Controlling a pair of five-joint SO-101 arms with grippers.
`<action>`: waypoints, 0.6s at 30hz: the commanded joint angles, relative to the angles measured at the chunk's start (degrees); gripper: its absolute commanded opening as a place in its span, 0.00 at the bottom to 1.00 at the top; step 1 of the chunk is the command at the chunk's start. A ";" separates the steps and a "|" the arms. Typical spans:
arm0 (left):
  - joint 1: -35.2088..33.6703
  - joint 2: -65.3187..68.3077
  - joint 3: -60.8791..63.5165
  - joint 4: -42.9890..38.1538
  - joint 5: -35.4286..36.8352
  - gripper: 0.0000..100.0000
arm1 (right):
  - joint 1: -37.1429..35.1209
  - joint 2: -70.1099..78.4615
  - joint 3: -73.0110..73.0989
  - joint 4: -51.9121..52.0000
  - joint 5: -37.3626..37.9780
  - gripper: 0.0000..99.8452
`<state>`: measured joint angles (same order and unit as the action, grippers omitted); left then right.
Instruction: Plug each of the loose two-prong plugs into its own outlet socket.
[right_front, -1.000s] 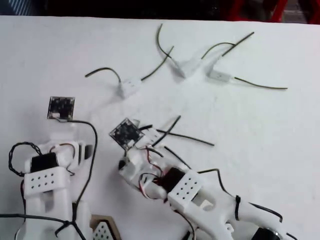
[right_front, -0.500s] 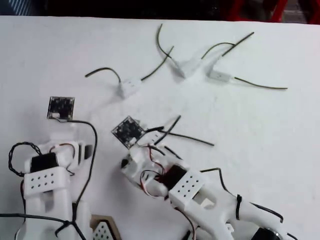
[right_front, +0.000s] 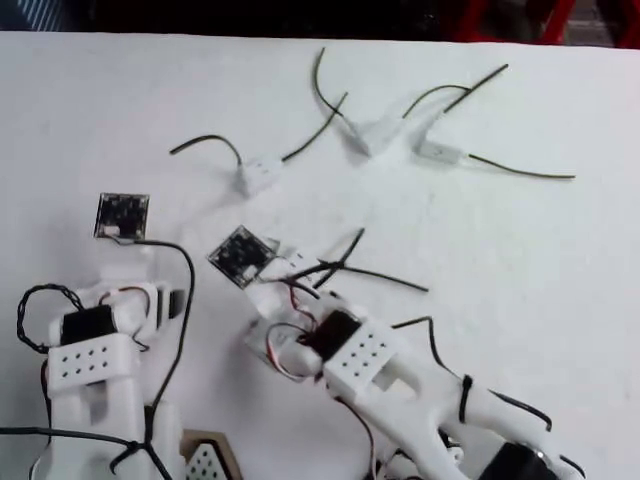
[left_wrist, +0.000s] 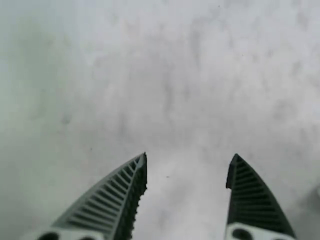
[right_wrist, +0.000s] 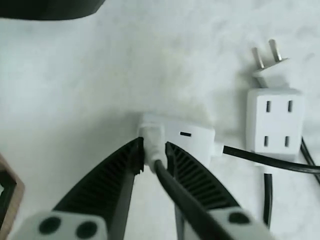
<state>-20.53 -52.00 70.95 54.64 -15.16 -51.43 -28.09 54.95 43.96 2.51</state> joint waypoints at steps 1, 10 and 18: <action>-0.66 -1.36 -0.35 -0.70 0.18 0.26 | 0.75 5.58 -4.04 0.84 0.70 0.02; -0.66 -1.36 -0.35 -0.70 0.18 0.26 | 0.75 8.84 -6.42 2.15 0.70 0.02; -0.66 -1.36 -0.26 -0.70 0.09 0.26 | 1.10 5.58 -6.59 7.87 0.70 0.02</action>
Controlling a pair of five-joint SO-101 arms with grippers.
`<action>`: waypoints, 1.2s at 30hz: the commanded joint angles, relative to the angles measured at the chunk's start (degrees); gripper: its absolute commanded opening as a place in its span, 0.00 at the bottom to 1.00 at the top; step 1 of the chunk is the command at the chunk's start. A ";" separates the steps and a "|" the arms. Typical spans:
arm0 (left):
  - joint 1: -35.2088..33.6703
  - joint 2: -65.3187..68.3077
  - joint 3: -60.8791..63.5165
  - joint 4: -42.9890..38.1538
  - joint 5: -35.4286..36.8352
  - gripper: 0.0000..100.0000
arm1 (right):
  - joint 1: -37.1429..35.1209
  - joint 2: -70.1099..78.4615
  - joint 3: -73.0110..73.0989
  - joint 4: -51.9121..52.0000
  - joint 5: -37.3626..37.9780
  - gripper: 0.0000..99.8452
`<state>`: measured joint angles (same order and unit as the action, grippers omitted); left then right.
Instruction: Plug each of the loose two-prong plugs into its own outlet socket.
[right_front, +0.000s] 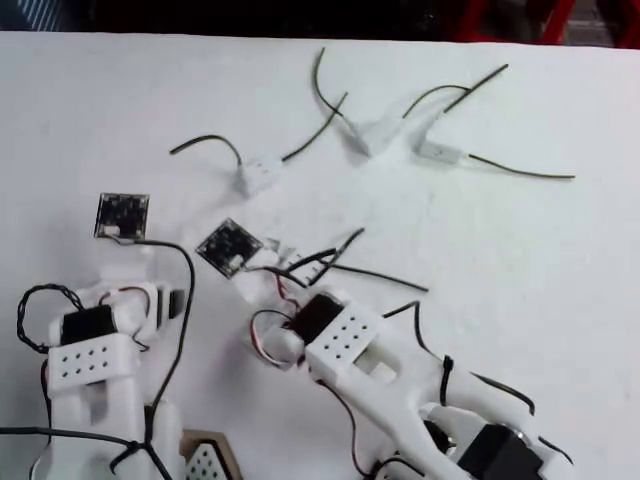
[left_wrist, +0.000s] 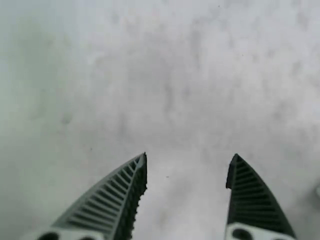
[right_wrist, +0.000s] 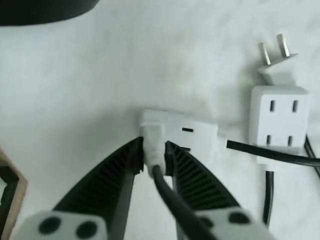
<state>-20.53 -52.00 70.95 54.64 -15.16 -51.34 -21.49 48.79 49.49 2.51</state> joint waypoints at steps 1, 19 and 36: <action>-0.66 -1.36 -0.26 -0.70 0.09 0.26 | 1.10 -1.01 -0.44 2.59 0.70 0.02; -0.66 -1.36 -0.26 -0.79 0.09 0.26 | 1.19 1.89 -5.80 7.43 0.26 0.02; -0.66 -1.36 -0.26 -0.79 0.09 0.26 | 1.36 18.24 -9.93 7.16 0.18 0.02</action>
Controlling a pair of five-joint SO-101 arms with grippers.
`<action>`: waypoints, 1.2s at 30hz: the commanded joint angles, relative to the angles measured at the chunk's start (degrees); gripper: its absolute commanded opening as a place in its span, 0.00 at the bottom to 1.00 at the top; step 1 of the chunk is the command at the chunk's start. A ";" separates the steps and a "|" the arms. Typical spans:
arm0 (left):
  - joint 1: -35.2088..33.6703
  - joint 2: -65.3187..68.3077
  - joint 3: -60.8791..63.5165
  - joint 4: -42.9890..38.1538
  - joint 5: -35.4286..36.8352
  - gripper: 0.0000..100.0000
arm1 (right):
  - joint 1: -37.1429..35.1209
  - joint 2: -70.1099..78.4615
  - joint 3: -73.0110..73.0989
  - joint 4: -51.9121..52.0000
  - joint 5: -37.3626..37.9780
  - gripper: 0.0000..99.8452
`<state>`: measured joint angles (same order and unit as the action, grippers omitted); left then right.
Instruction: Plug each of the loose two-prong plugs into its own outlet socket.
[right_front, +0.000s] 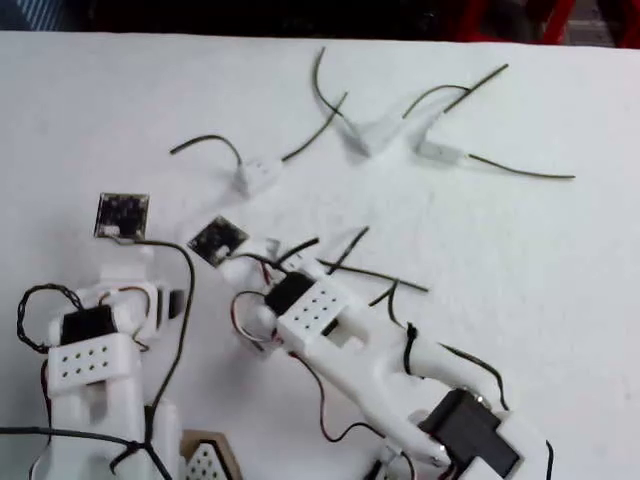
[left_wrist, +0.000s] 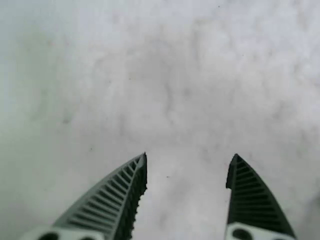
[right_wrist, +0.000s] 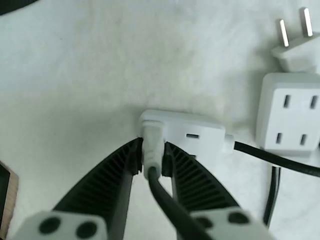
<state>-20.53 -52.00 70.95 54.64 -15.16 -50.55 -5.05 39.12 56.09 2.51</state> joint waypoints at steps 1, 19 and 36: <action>-0.66 -1.36 -0.26 -0.88 0.09 0.26 | 0.57 2.07 -0.26 0.48 0.18 0.02; -0.66 -1.36 -0.26 -0.79 0.09 0.26 | 6.64 -23.16 -10.29 9.19 0.97 0.02; -0.66 -1.36 -0.26 -0.79 0.09 0.26 | 29.32 -6.99 -19.25 -10.33 9.85 0.02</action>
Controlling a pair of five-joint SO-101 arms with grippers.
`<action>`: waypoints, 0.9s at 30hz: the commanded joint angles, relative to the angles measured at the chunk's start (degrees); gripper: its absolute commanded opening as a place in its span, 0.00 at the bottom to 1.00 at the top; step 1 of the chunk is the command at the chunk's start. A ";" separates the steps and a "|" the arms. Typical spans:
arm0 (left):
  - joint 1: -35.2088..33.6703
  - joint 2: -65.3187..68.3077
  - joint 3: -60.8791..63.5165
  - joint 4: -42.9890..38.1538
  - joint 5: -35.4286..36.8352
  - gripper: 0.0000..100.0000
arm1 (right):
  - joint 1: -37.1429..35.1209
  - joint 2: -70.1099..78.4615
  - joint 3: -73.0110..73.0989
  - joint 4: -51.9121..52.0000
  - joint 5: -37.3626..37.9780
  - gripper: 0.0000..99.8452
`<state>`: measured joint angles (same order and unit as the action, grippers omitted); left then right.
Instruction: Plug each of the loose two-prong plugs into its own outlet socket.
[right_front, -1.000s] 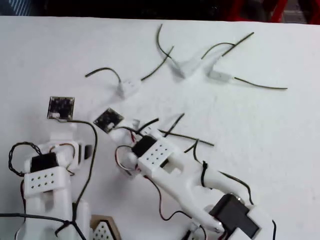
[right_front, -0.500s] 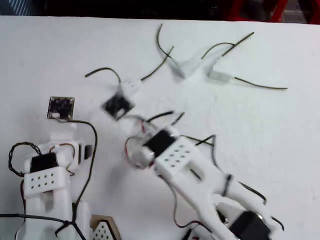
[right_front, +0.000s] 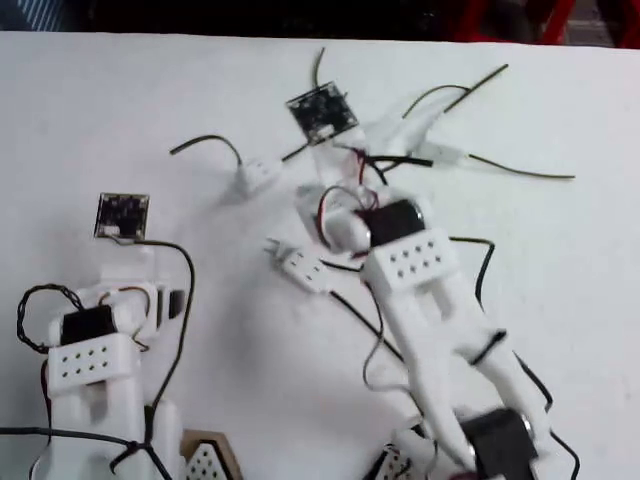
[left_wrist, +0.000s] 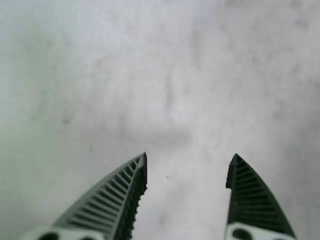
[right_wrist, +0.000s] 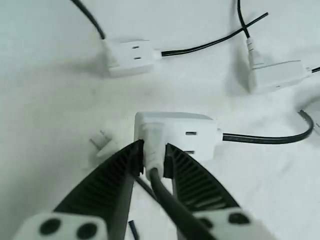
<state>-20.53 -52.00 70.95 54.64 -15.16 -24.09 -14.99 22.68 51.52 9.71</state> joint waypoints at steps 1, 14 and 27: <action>-0.66 -1.36 -0.26 -0.79 0.09 0.26 | 3.82 4.97 -2.90 -7.87 3.60 0.02; -0.66 -1.19 -0.18 -0.70 0.09 0.26 | 7.69 20.88 -16.26 -2.15 6.07 0.16; -0.66 -1.10 -0.18 -0.79 0.09 0.26 | 6.46 12.44 -19.69 25.54 0.88 0.16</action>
<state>-20.53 -52.00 70.95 54.64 -15.16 -17.41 1.10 4.04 72.44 14.64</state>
